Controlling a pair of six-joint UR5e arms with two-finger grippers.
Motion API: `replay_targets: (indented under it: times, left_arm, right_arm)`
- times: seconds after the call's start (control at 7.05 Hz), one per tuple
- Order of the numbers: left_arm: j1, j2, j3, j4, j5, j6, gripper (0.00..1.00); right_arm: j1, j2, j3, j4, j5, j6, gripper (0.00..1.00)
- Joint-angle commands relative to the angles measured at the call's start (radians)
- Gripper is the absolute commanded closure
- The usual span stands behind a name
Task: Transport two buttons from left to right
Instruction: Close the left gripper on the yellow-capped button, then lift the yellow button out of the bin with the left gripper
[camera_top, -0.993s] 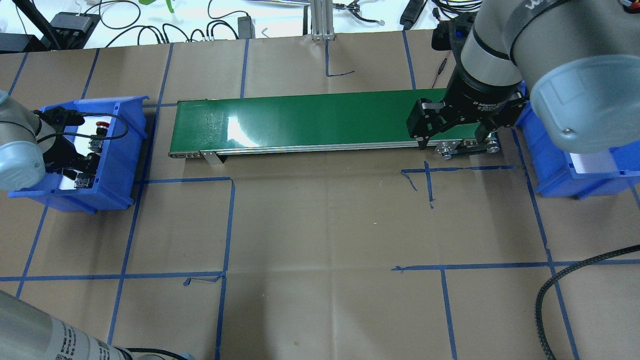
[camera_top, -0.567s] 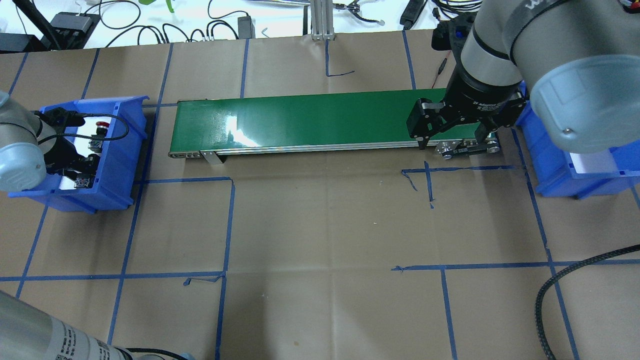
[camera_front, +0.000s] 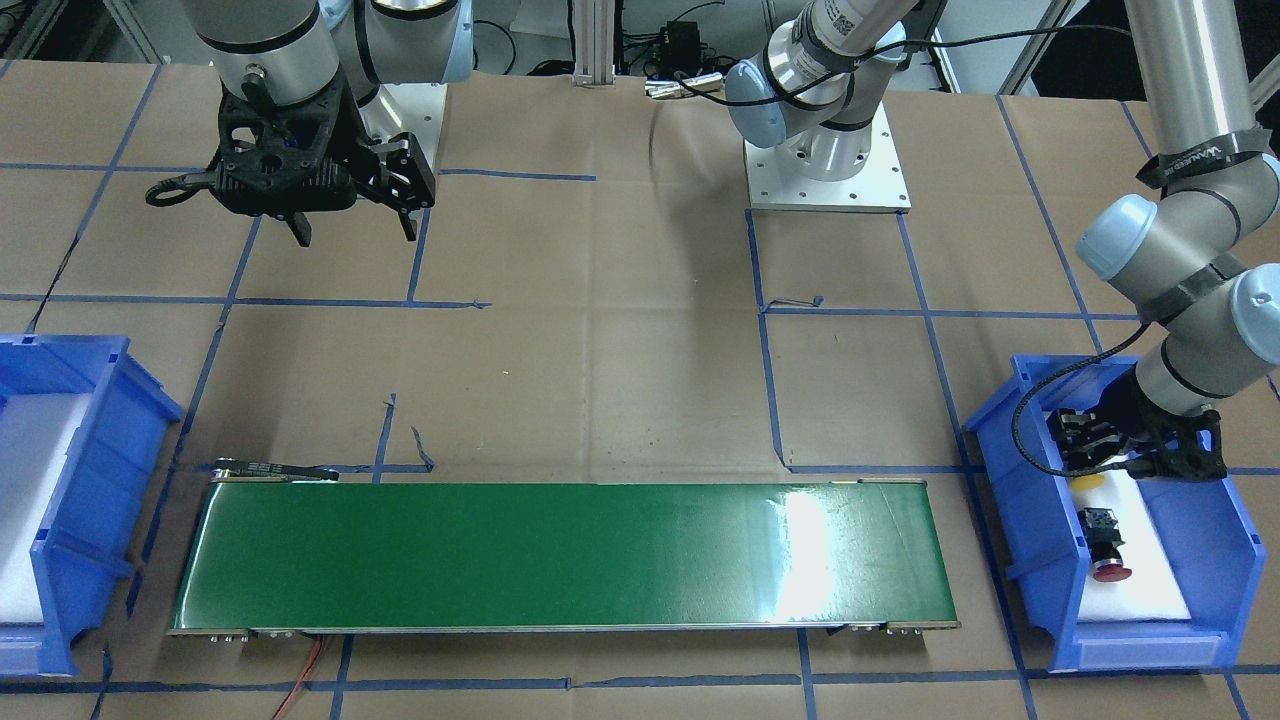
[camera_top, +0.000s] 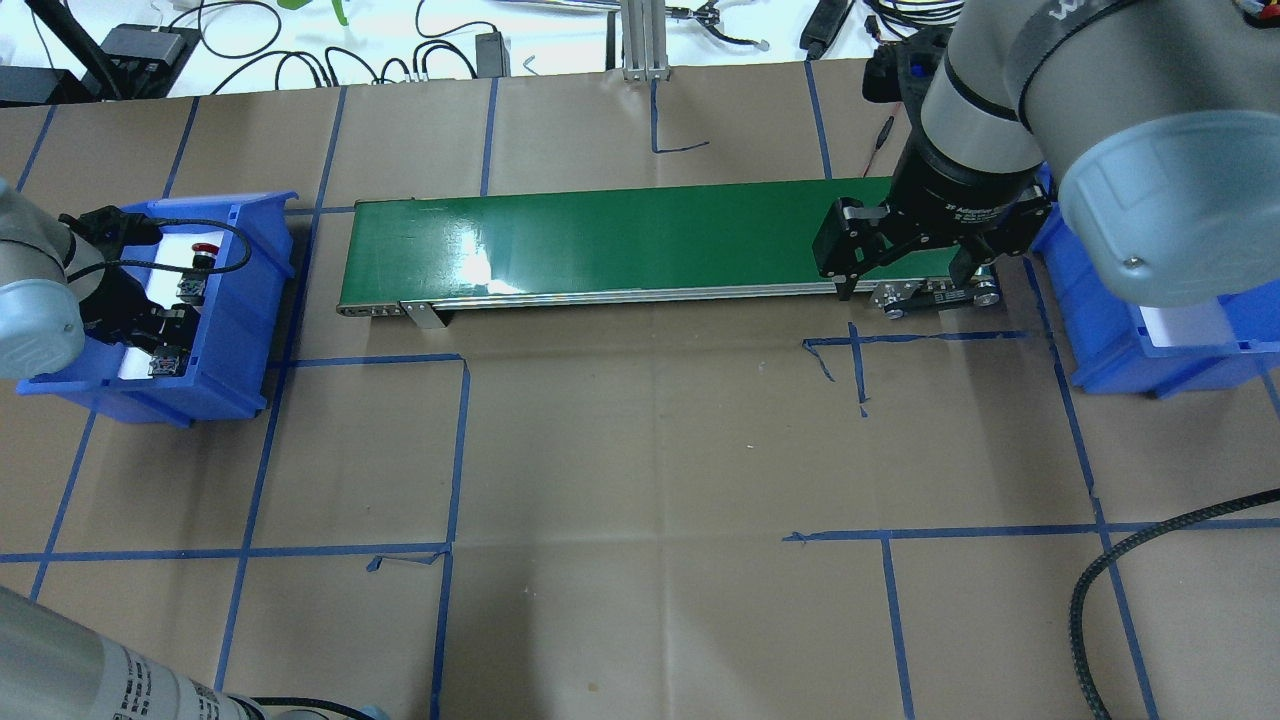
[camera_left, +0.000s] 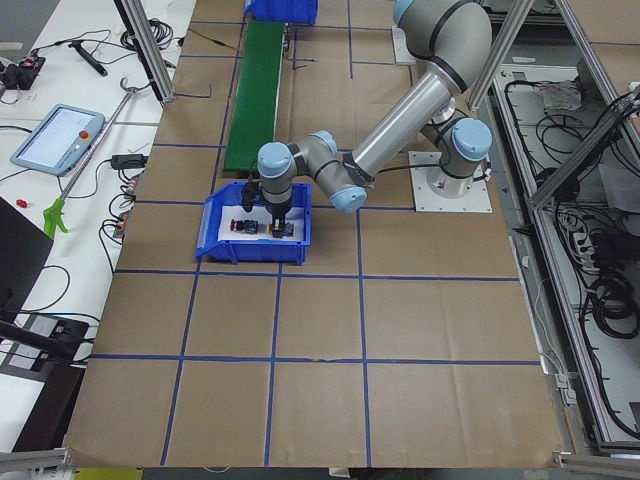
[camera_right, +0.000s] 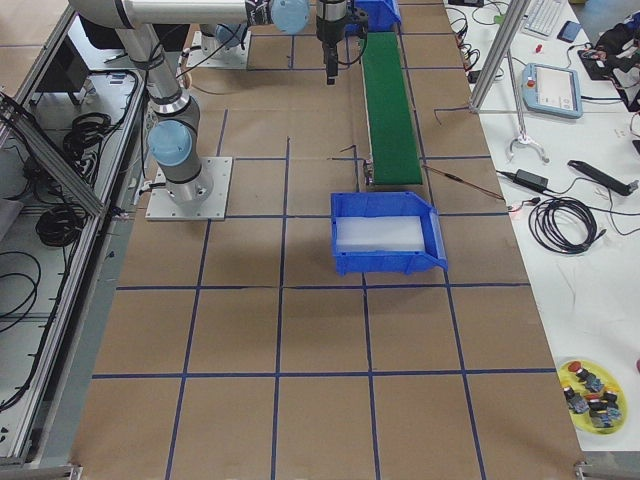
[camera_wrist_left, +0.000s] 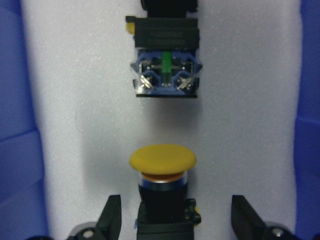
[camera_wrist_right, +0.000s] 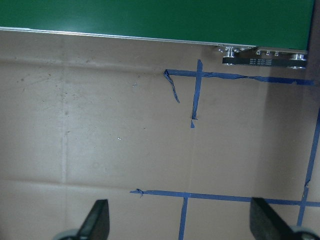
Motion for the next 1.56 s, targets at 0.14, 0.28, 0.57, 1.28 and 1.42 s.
replay_targets:
  times: [0.14, 0.28, 0.57, 1.28, 1.42]
  left_arm:
    - [0.018, 0.003, 0.005, -0.004, -0.002, -0.006, 1.0]
    - [0.046, 0.008, 0.008, -0.007, -0.005, -0.004, 1.0]
    - [0.043, 0.052, 0.034, -0.053, -0.007, -0.021, 1.0]
    - [-0.005, 0.182, 0.371, -0.574, -0.008, -0.086, 1.0]
    - [-0.038, 0.212, 0.411, -0.622, -0.008, -0.087, 1.0]
  right_arm:
    - [0.0, -0.001, 0.0, 0.0, 0.0, 0.0, 0.0]
    - [0.0, -0.001, -0.001, 0.0, 0.0, 0.0, 0.0]
    - [-0.002, -0.001, -0.002, 0.003, -0.003, -0.002, 0.0]
    - [-0.002, -0.001, -0.002, 0.003, -0.002, -0.002, 0.0]
    - [-0.002, -0.001, -0.002, 0.003, -0.002, -0.002, 0.0]
